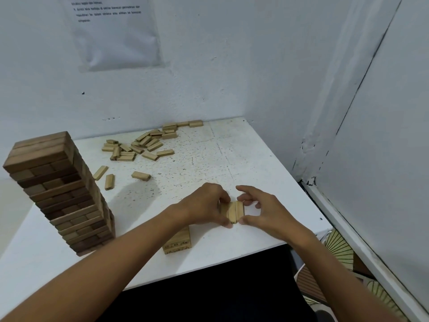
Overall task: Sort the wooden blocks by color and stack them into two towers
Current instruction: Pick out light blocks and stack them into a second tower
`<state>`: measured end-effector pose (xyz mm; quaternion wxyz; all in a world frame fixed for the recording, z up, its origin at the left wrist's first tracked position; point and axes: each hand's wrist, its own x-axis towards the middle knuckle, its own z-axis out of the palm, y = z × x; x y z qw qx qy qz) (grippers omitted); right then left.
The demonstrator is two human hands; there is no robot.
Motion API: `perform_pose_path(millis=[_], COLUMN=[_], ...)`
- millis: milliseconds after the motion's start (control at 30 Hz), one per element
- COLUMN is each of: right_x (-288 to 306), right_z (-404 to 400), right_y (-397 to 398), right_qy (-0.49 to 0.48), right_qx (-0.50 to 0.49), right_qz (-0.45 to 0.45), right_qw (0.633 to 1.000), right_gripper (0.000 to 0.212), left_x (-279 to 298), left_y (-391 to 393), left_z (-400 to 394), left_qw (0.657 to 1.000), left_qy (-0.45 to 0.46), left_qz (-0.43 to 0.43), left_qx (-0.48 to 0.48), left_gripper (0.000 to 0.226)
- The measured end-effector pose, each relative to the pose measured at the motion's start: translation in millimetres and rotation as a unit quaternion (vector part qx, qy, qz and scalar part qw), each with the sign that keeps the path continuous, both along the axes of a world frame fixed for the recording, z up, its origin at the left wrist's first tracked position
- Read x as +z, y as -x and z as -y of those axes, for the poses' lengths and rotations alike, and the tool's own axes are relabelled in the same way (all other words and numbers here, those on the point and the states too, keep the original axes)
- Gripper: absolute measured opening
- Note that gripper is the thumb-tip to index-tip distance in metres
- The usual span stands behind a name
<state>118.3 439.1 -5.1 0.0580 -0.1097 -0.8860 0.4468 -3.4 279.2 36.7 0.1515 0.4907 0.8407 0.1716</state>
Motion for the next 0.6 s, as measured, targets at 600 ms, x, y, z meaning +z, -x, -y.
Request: perform_pose_path(millis=[600], right_x=[1.3], right_z=[5.7], right_y=[-5.4], right_qy=[0.011], right_qx=[-0.001], right_qz=[-0.007], right_qw=[1.000], right_gripper=[0.077], left_x=[-7.6], left_y=[7.5], left_z=[0.7], left_qw=[1.000], left_qy=[0.006], left_qz=[0.013], left_qx=[0.013], left_gripper=[0.058])
